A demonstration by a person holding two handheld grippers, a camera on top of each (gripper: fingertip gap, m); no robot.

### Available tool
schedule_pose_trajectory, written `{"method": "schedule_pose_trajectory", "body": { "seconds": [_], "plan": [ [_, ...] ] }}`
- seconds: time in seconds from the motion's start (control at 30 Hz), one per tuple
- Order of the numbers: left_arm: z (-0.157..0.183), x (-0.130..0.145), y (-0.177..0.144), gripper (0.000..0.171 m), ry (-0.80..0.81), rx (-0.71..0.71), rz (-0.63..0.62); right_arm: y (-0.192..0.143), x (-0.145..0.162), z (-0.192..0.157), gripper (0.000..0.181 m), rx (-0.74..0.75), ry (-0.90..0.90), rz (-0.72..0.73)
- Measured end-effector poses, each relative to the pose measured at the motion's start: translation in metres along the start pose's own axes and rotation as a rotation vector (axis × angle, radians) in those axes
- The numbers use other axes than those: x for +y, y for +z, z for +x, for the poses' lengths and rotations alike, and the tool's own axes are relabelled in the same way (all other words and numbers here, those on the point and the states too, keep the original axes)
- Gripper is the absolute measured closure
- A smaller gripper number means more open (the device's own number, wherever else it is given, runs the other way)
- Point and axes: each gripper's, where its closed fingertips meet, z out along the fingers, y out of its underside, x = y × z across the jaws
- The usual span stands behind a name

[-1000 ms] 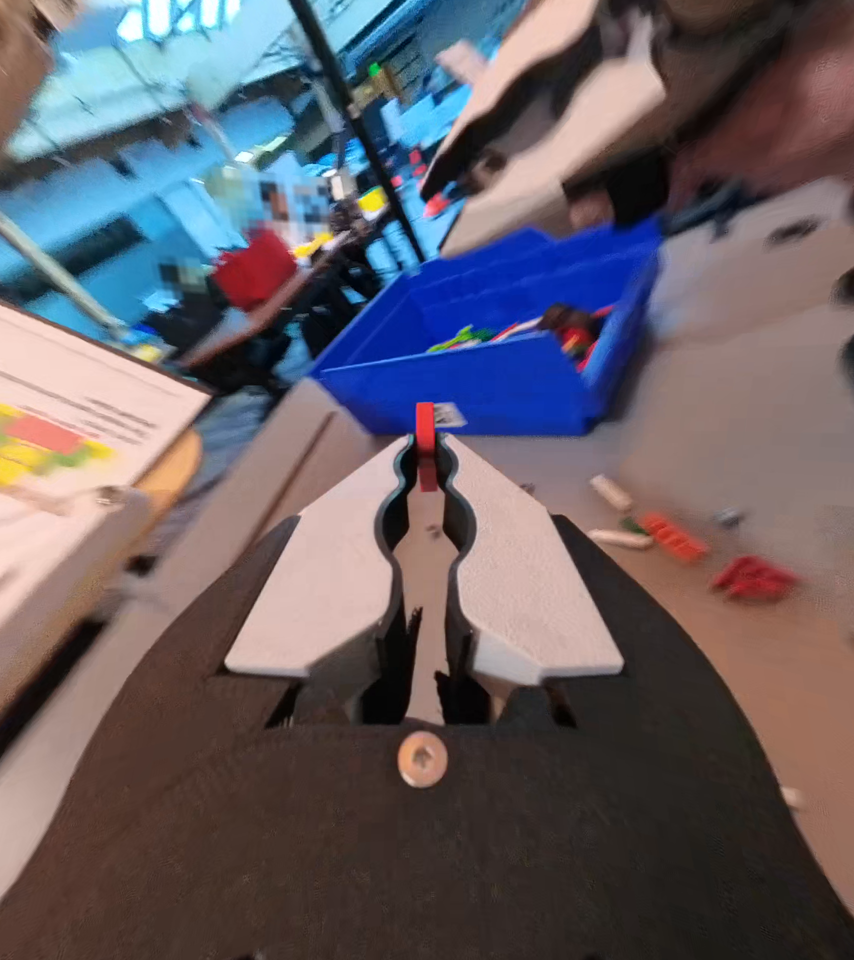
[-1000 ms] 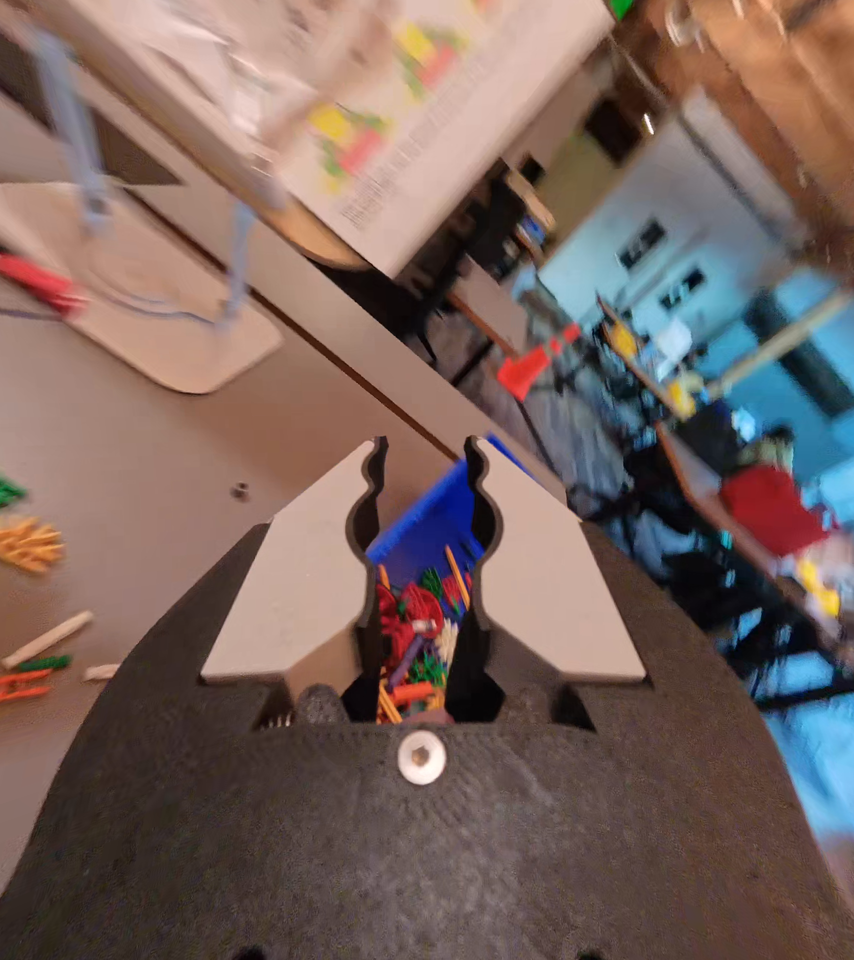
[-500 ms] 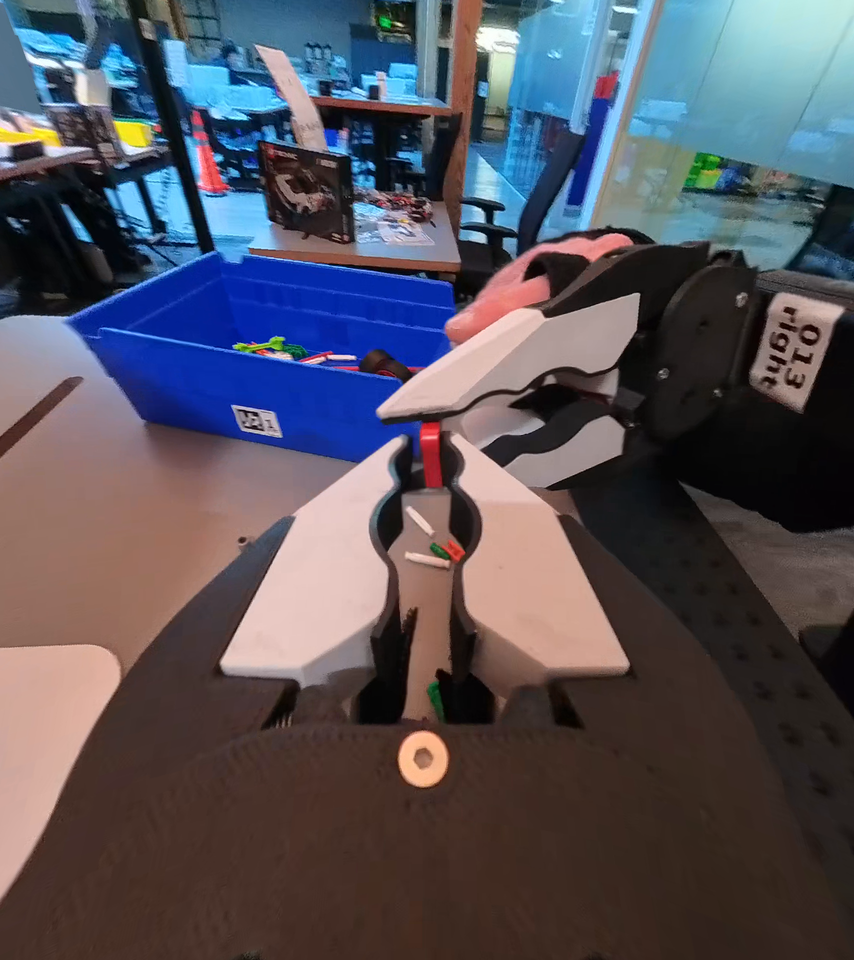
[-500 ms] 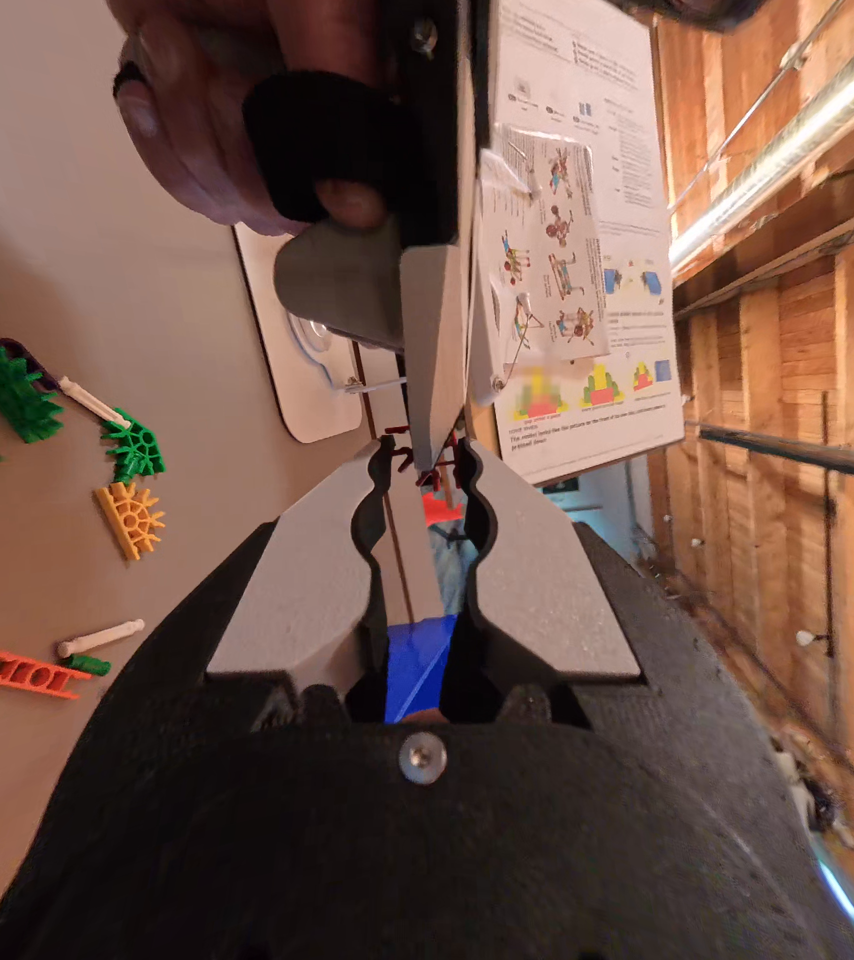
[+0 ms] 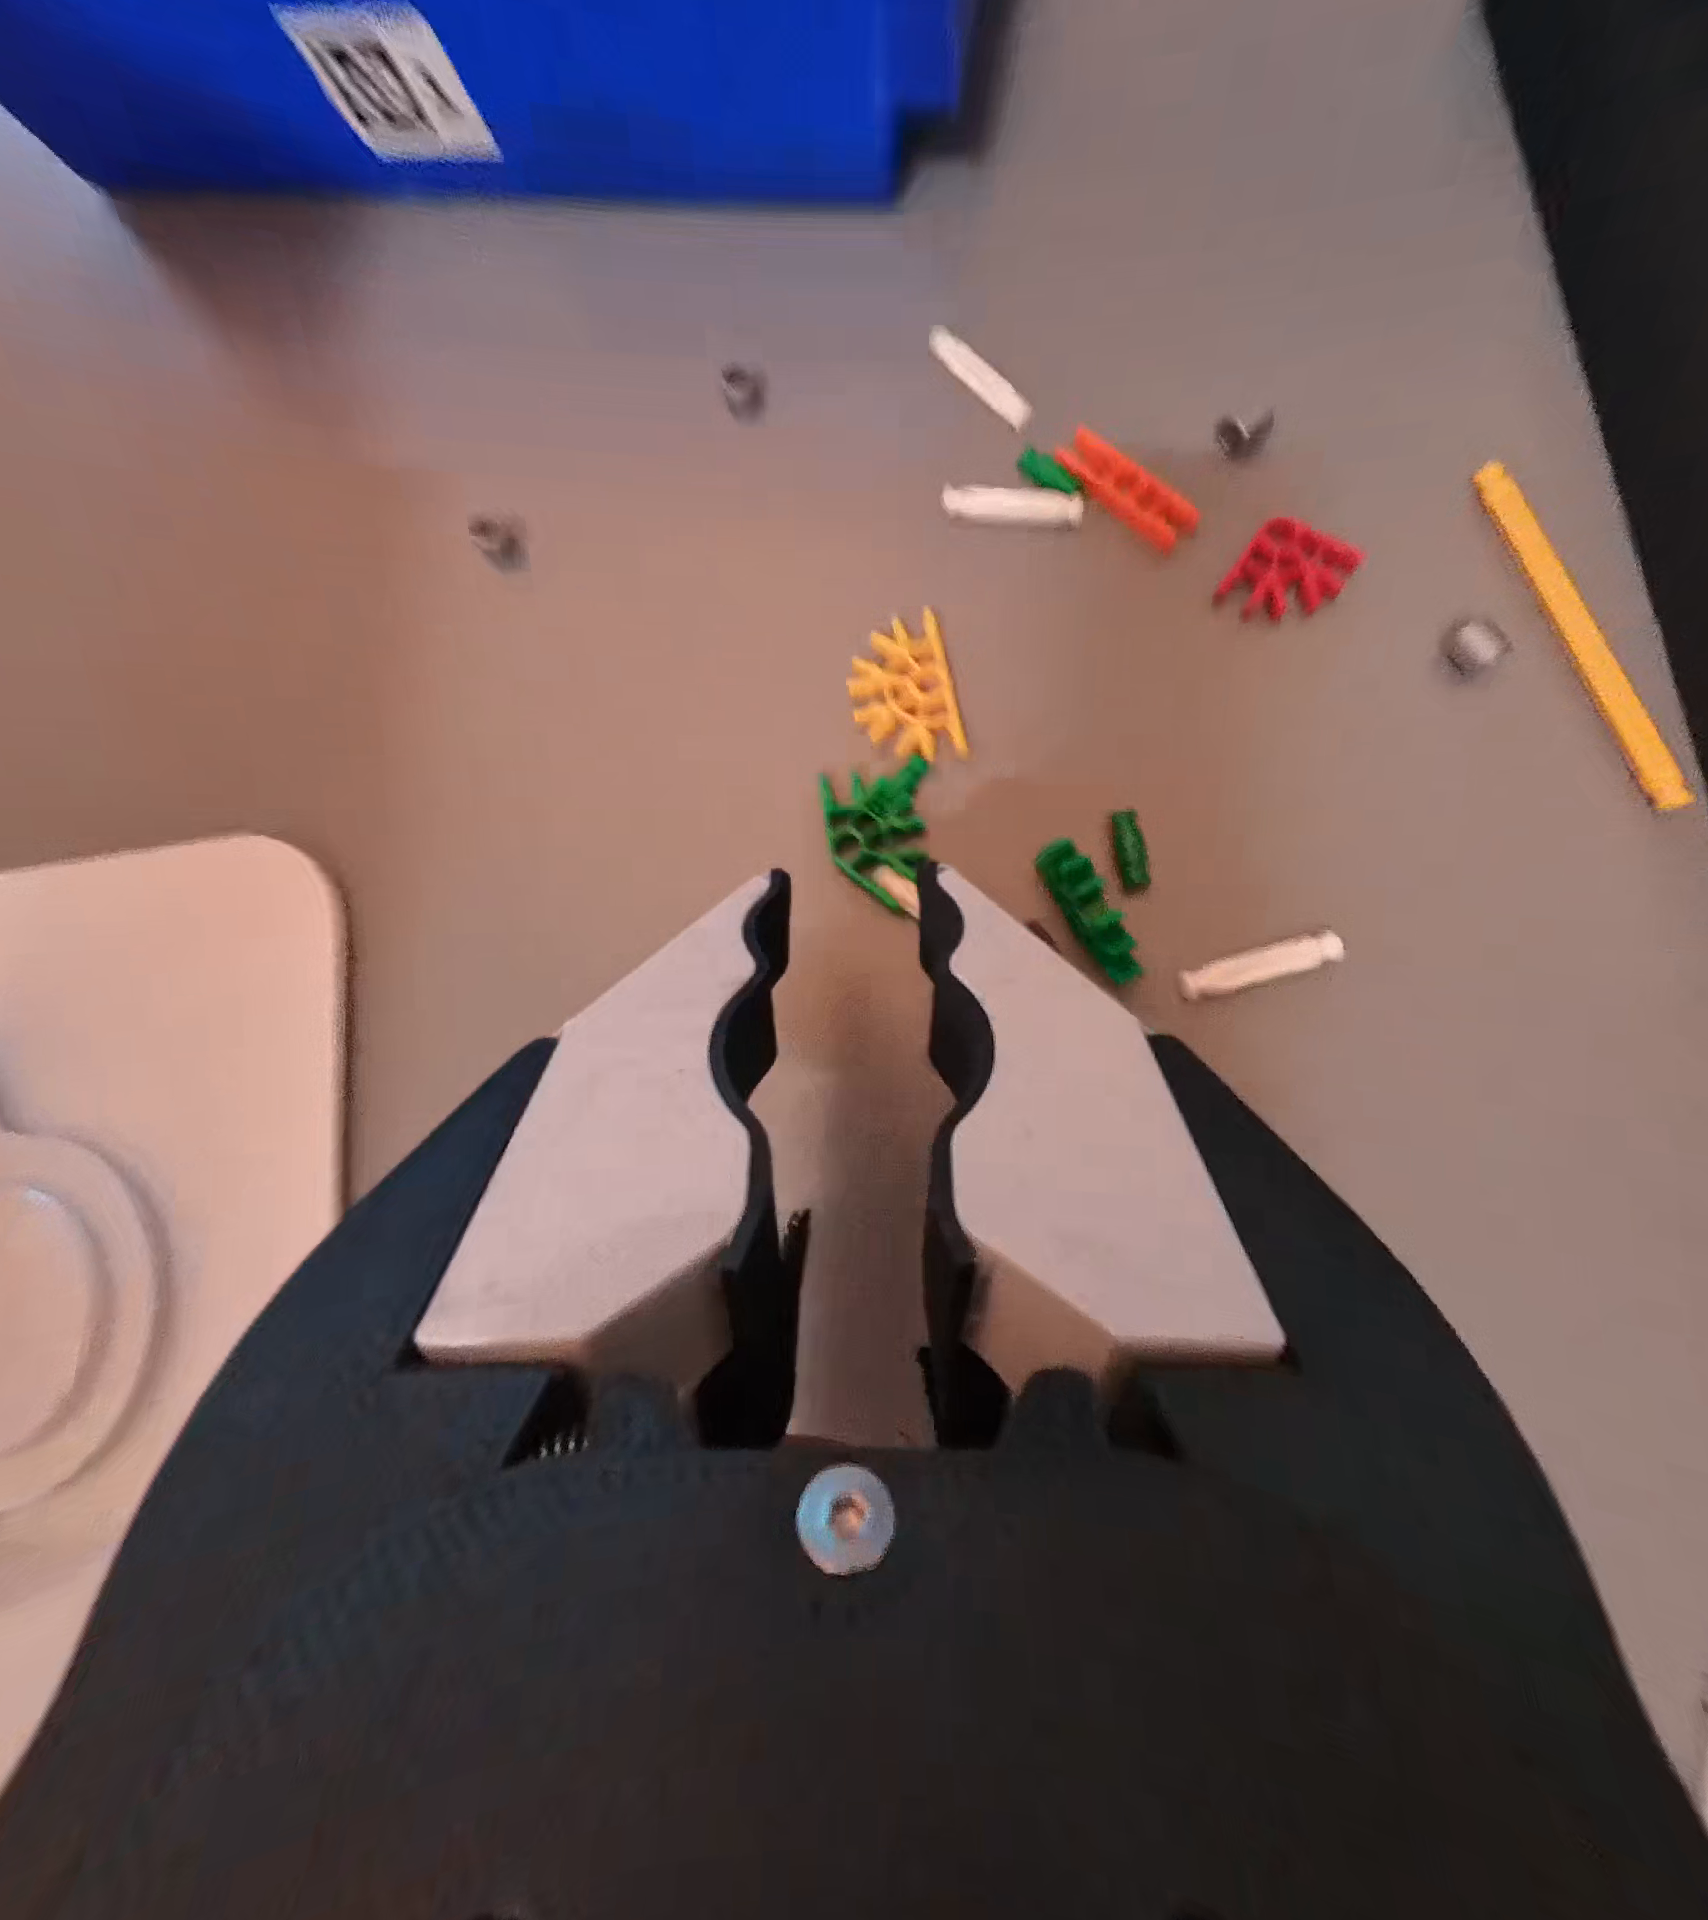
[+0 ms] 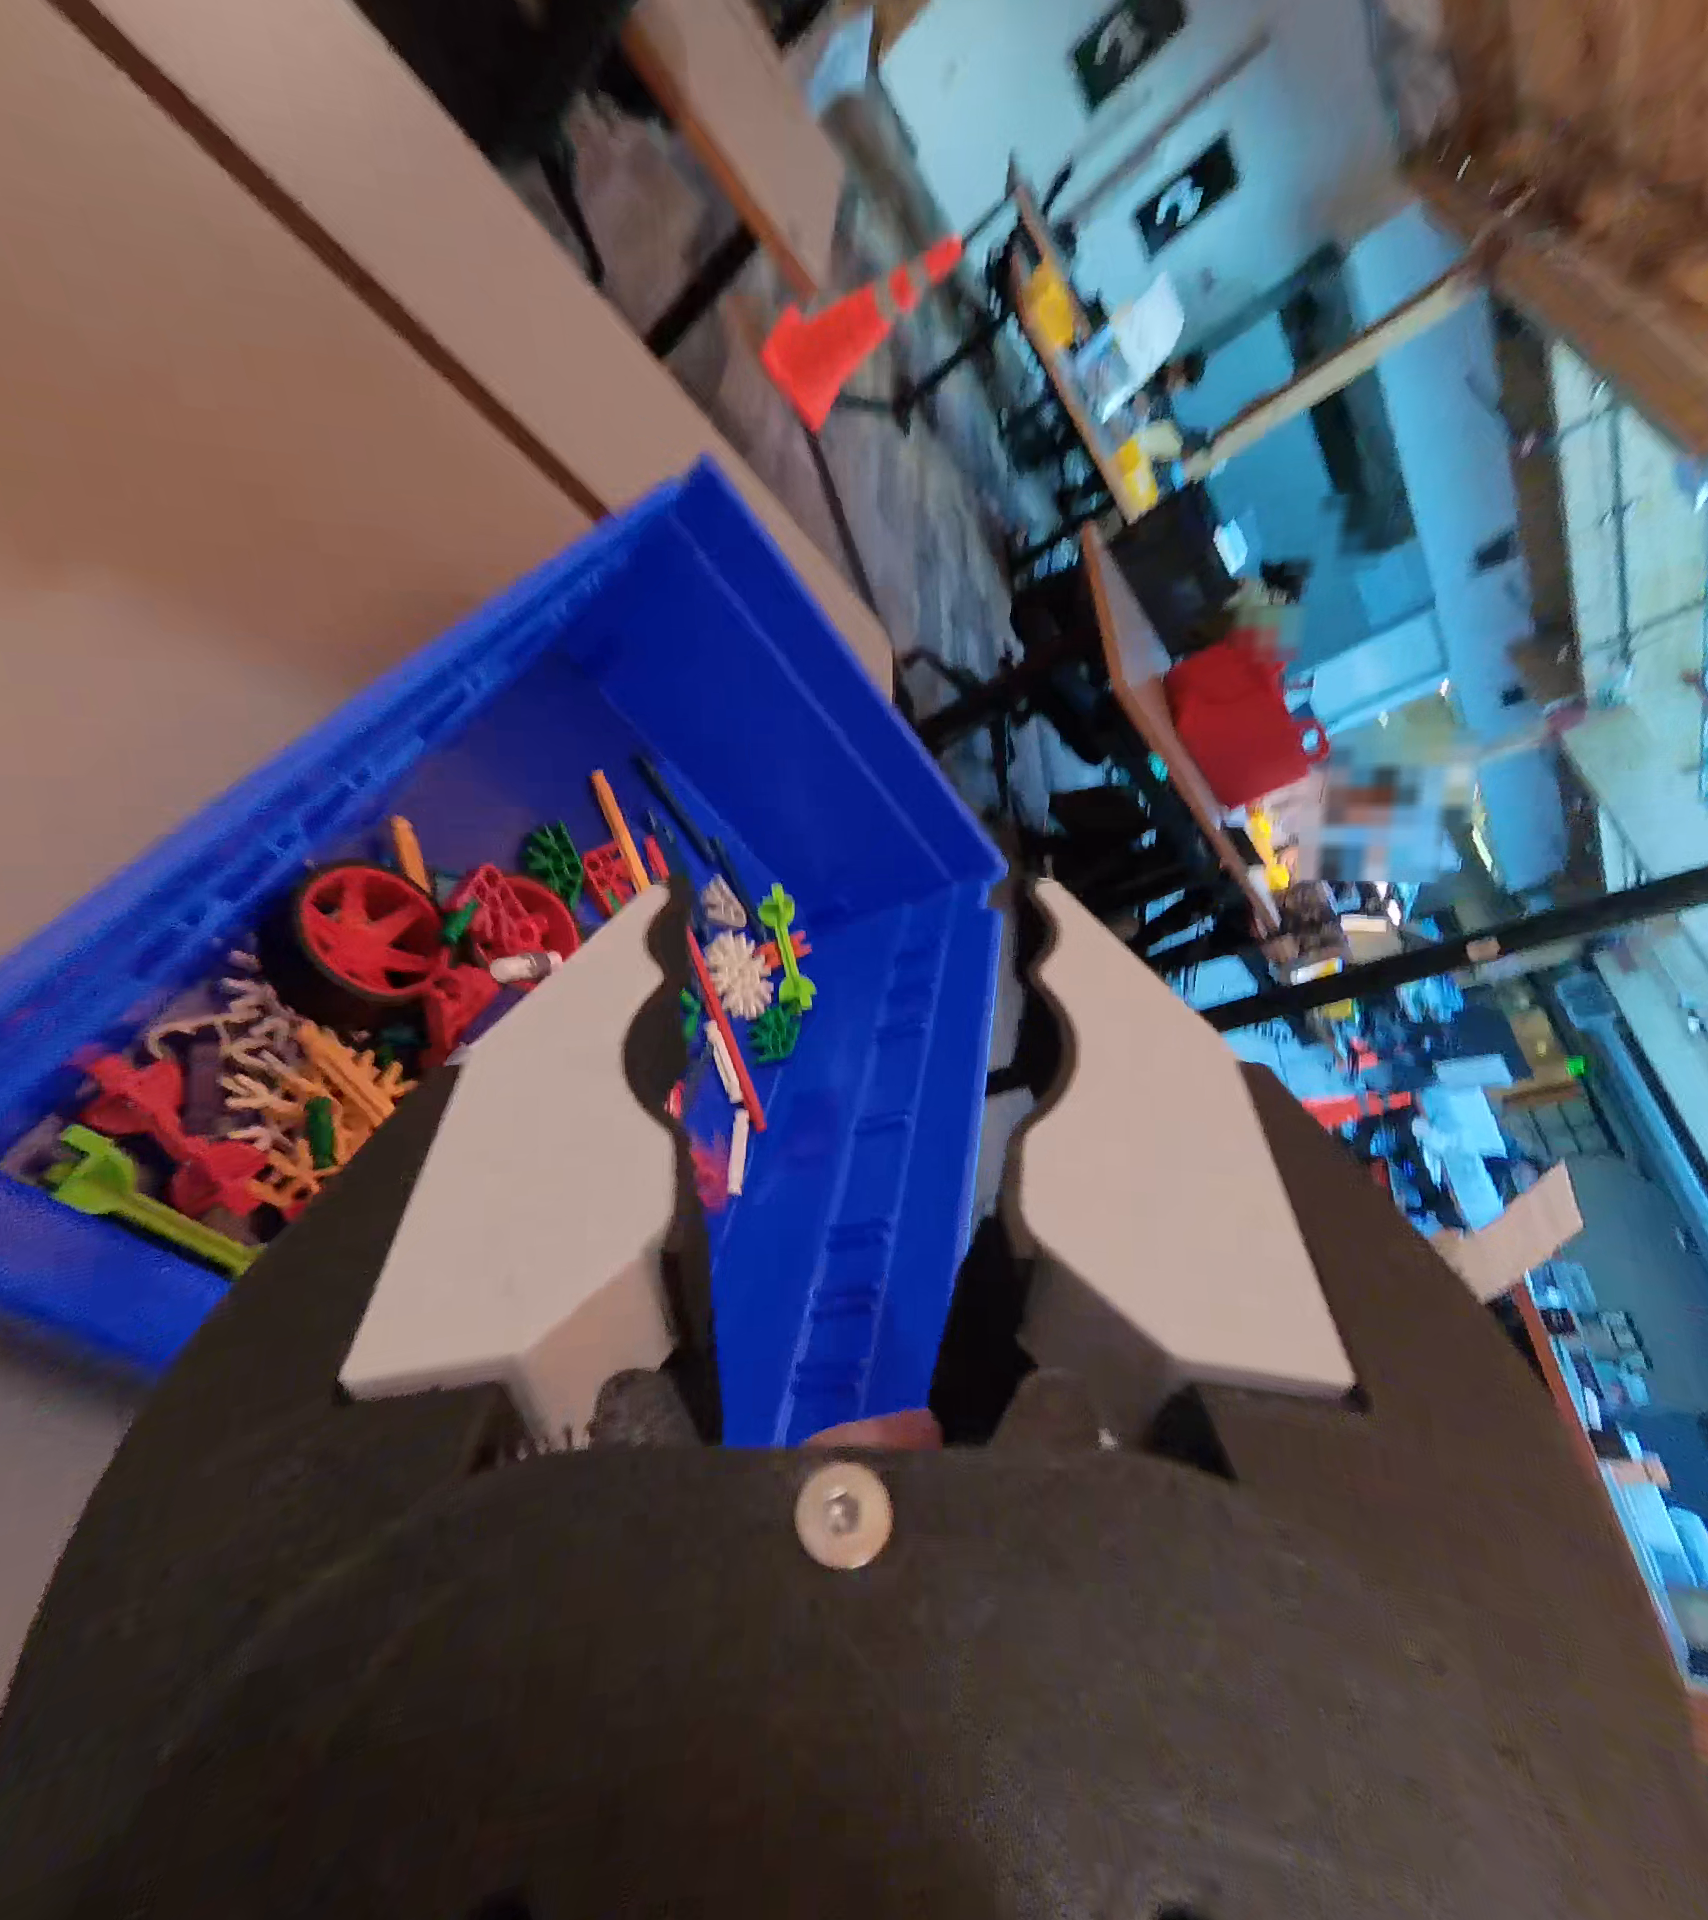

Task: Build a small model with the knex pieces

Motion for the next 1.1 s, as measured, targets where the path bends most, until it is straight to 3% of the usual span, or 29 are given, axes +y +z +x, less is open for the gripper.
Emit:
{"method": "schedule_pose_trajectory", "body": {
  "seconds": [0.1,0.2,0.33,0.47,0.67,0.8,0.9,1.0,1.1],
  "plan": [
    [0.01,0.013,0.009,0.146,-0.012,0.047,-0.073,-0.025,-0.04,-0.017,0.135,-0.047,-0.04,0.155],
    [0.018,0.019,0.016,0.143,-0.038,0.073,-0.107,-0.057,-0.086,-0.09,0.138,-0.373,-0.072,0.307],
    [0.018,0.024,0.023,0.151,-0.061,0.065,-0.125,-0.083,-0.104,-0.187,0.134,-0.8,-0.136,0.27],
    [0.015,0.022,0.027,0.168,-0.072,0.017,-0.097,-0.075,-0.097,-0.231,0.133,-0.959,-0.173,0.161],
    [0.007,0.017,0.022,0.168,0.084,-0.12,-0.062,-0.078,-0.092,-0.249,0.131,-1.084,-0.091,0.119],
    [0.006,-0.006,0.001,0.168,0.224,-0.227,0.049,-0.07,-0.084,-0.26,0.132,-1.09,-0.049,0.073],
    [0.001,-0.021,-0.017,0.168,0.377,-0.372,0.117,-0.073,-0.094,-0.258,0.155,-1.107,0.033,0.124],
    [-0.001,-0.027,-0.029,0.167,0.54,-0.474,0.148,-0.081,-0.107,-0.249,0.165,-1.125,0.105,0.2],
    [-0.005,-0.028,-0.033,0.163,0.556,-0.494,0.152,-0.079,-0.109,-0.243,0.171,-1.013,-0.015,0.247]
  ]
}}
